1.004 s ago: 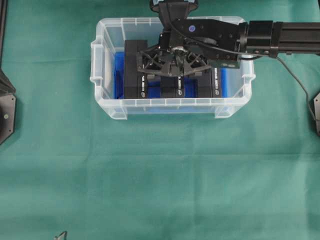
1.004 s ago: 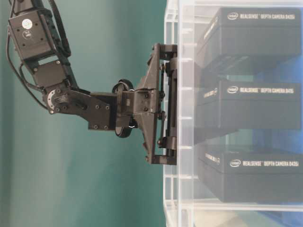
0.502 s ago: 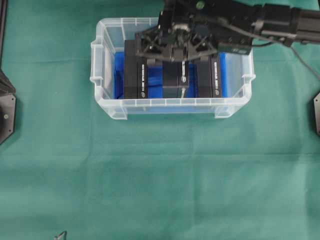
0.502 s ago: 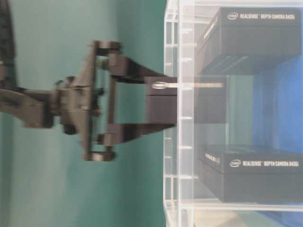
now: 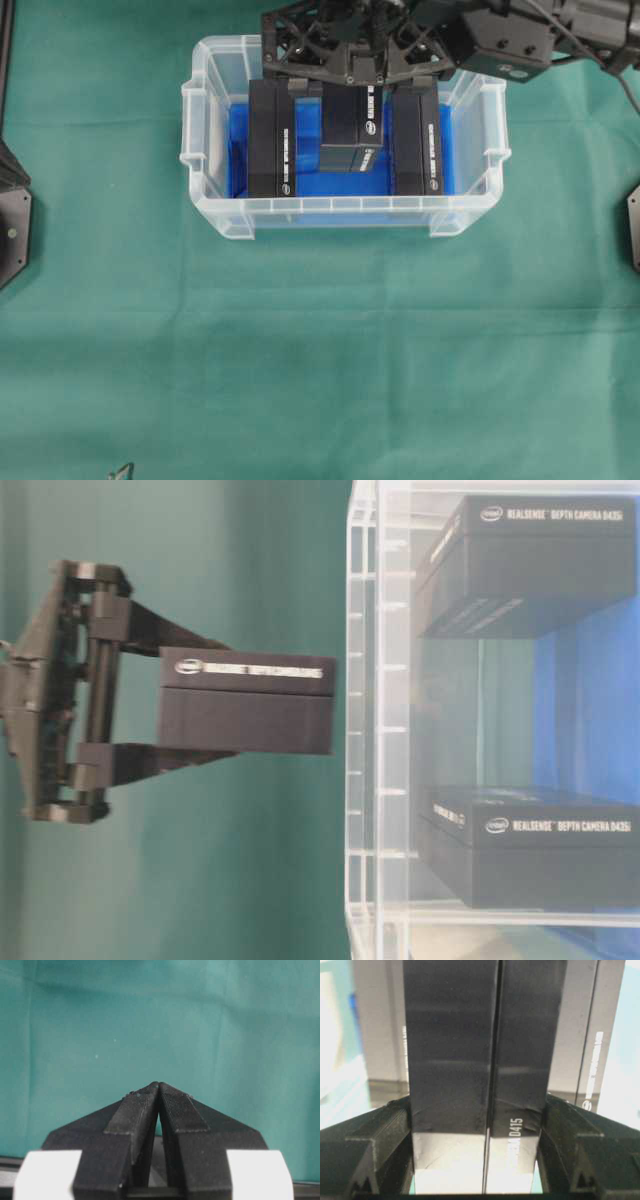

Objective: Take the box out of the case with the right arm.
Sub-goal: 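Lift the middle box up out of the case with the right gripper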

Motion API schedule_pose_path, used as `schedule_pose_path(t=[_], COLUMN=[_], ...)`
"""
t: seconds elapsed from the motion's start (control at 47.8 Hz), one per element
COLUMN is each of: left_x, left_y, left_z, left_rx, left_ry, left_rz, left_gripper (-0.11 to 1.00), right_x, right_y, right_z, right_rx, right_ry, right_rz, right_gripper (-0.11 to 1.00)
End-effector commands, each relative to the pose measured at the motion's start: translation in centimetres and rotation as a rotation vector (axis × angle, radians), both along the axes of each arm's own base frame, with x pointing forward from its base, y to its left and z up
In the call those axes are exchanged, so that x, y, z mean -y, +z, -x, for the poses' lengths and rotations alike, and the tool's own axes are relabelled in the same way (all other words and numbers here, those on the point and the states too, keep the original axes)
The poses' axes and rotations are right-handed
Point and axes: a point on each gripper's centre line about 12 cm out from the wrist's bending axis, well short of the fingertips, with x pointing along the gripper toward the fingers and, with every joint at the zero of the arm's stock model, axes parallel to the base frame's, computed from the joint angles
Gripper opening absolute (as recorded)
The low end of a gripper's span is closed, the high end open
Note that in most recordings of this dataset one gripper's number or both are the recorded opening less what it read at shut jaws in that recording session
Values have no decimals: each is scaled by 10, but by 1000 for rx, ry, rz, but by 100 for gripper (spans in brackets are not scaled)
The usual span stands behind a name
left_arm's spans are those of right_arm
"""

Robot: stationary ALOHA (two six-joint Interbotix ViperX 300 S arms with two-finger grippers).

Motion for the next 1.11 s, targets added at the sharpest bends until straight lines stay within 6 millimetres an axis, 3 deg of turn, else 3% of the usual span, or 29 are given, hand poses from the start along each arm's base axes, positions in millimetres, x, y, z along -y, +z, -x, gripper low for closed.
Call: schedule_pose_path(t=[0.0,1.088], left_x=[0,0], left_y=[7,7], left_z=[-1,-1], left_rx=[22,22], left_ry=[-2,-2], left_rz=[-2,-2], left_gripper=[2,2], right_x=[-3,-3], right_y=[40,41], right_z=[17,19], right_rx=[60,47], right_ry=[-8,-11], right_rz=[27,30], right_gripper=[65,65])
